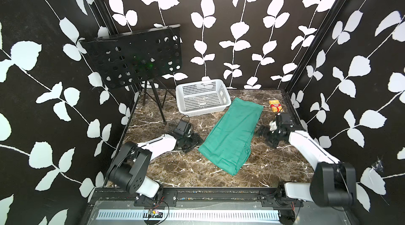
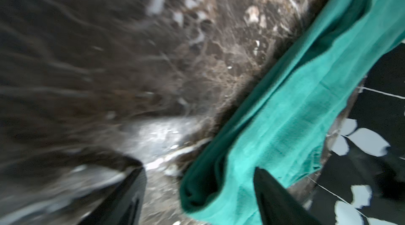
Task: Roll up the long pants
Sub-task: Adjust the long pant at the center of the board.
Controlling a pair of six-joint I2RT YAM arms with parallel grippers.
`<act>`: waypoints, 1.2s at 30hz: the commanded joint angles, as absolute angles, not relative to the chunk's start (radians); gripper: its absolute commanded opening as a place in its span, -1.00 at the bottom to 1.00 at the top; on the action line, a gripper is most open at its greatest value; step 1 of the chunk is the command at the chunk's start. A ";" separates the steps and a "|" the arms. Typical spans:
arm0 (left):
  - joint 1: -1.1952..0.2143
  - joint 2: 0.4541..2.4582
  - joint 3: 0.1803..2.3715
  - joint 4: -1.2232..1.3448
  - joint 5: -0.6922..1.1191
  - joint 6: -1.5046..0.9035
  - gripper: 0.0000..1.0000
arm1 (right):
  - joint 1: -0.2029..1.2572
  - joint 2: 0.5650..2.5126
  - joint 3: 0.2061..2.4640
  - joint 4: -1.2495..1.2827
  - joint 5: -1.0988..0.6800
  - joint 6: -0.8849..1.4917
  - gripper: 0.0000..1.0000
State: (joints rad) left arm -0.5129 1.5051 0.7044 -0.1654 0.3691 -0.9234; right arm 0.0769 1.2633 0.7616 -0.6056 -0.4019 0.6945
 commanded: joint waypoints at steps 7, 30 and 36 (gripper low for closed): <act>-0.557 1.563 0.686 -0.082 0.436 -0.920 0.16 | 0.193 1.207 0.559 -0.434 -0.480 0.834 0.44; -0.729 1.490 0.598 -0.145 0.276 -1.077 -0.81 | 0.506 0.955 0.541 -0.823 -0.431 0.863 0.37; -0.744 1.485 0.583 -0.146 0.236 -1.117 -1.00 | 0.603 1.061 0.444 -0.589 -0.468 0.998 0.08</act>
State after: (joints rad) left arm -0.7341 1.4979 0.6193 -0.0608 0.2886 -1.0840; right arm 0.5755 1.0138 0.4988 -0.7021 -0.4568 0.9119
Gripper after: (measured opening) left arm 0.048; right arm 0.544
